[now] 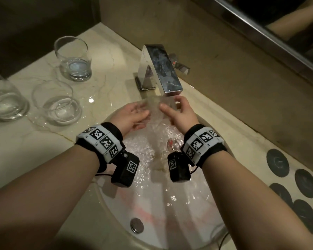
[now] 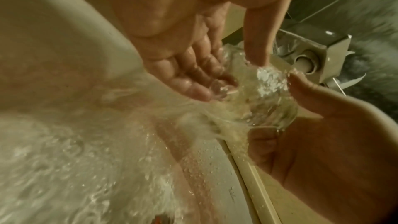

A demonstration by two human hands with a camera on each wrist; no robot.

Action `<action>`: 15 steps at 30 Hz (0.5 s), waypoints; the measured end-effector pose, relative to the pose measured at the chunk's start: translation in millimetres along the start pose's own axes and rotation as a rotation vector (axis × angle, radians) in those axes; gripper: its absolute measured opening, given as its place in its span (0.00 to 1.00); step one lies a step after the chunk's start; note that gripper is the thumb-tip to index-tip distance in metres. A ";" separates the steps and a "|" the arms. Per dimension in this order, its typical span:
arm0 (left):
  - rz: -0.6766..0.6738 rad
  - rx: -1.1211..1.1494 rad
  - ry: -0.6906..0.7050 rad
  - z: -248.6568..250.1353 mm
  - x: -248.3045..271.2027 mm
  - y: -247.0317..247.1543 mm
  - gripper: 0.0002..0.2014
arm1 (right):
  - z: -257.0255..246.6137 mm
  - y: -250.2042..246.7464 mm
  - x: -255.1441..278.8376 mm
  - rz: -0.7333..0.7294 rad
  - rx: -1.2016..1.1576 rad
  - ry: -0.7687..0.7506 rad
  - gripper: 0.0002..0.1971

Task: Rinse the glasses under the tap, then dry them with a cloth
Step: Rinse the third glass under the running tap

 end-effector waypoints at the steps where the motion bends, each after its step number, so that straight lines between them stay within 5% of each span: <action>1: -0.022 0.013 0.016 1.5 1.5 -0.6 0.13 | 3.4 0.8 1.4 0.007 -0.110 0.074 0.34; 5: -0.115 -0.019 0.066 7.6 4.1 3.5 0.11 | 12.1 3.0 5.6 -0.012 -0.308 0.196 0.43; 11: -0.193 0.094 0.024 12.4 3.1 14.4 0.06 | 18.6 -4.7 13.3 -0.129 -0.426 0.176 0.30; 15: -0.213 0.181 -0.023 18.2 1.7 15.2 0.07 | 21.7 -8.6 12.8 -0.145 -0.351 0.118 0.41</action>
Point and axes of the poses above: each hand's wrist, its own x-axis away from the middle knuckle, its own y-axis out of the palm, z = x × y, the point moved 3 cm from there along -x, towards the middle knuckle, and after that the axes turned 14 degrees about -y, right-handed, at the moved point
